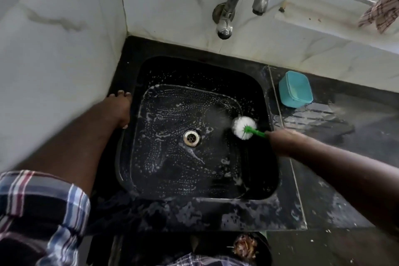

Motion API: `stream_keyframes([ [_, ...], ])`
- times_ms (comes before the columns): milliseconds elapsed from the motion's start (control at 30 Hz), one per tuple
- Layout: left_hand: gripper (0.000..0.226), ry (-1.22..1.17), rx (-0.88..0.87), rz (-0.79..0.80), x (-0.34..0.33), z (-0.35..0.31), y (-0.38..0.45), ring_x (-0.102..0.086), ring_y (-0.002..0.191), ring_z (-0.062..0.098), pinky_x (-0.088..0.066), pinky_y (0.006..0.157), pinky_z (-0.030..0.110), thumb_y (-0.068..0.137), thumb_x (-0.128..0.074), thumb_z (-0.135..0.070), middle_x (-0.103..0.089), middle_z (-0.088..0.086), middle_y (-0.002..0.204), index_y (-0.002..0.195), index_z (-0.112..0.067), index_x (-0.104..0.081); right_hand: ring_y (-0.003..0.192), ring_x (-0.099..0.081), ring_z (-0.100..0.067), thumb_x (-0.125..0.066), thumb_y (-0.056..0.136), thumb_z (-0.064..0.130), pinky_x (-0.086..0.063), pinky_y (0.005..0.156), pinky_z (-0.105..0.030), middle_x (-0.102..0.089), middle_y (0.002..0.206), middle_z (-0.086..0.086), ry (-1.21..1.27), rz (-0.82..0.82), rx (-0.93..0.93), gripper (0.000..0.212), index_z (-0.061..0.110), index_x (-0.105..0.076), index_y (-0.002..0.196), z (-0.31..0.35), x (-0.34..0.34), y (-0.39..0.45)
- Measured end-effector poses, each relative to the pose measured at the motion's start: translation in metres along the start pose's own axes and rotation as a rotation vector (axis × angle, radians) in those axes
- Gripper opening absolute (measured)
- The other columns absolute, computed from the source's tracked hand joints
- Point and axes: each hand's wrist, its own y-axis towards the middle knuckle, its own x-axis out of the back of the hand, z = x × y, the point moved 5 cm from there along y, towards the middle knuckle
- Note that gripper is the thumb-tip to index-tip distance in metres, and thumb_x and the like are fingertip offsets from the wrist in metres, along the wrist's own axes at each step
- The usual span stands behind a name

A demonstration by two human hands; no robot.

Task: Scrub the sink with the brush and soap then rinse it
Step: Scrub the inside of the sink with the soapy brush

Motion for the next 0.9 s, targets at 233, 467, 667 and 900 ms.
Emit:
stream_keyframes([
  [233,0.102,-0.015,-0.014,-0.021,0.000,0.001,0.001,-0.025,0.145,0.038,-0.030,0.117,0.043,0.079,-0.077,-0.012,-0.012,0.020,0.162,0.156,-0.004,-0.010,0.106,-0.064,-0.035,-0.044,0.097,0.013,-0.052,0.084,-0.039,-0.065,0.117,-0.019,0.735,-0.042,-0.109,0.032,0.005,-0.060,0.124,0.069,-0.002,0.057],
  [467,0.100,0.011,-0.011,-0.019,-0.004,0.002,0.006,-0.023,0.146,0.038,-0.028,0.117,0.042,0.082,-0.074,-0.012,-0.011,0.020,0.162,0.156,-0.005,-0.008,0.115,-0.060,-0.037,-0.044,0.097,0.010,-0.048,0.091,-0.037,-0.062,0.123,-0.021,1.064,-0.055,-0.088,0.031,-0.003,-0.057,0.122,0.203,0.047,0.115],
  [667,0.100,0.016,0.005,0.000,-0.005,0.003,0.007,-0.021,0.147,0.037,-0.026,0.118,0.041,0.082,-0.073,-0.011,-0.007,0.018,0.163,0.156,-0.006,-0.006,0.104,-0.063,-0.039,-0.045,0.094,0.013,-0.048,0.082,-0.038,-0.063,0.116,-0.024,0.714,0.003,0.472,0.045,0.008,-0.041,0.139,0.275,0.046,0.052],
  [900,0.106,0.009,0.017,0.014,-0.001,0.003,0.005,-0.018,0.148,0.036,-0.027,0.118,0.043,0.080,-0.076,-0.012,-0.005,0.015,0.164,0.157,-0.008,-0.004,0.099,-0.067,-0.031,-0.040,0.090,0.017,-0.052,0.077,-0.034,-0.068,0.114,-0.011,0.239,0.232,0.640,0.062,0.048,-0.032,0.144,0.188,-0.015,-0.052],
])
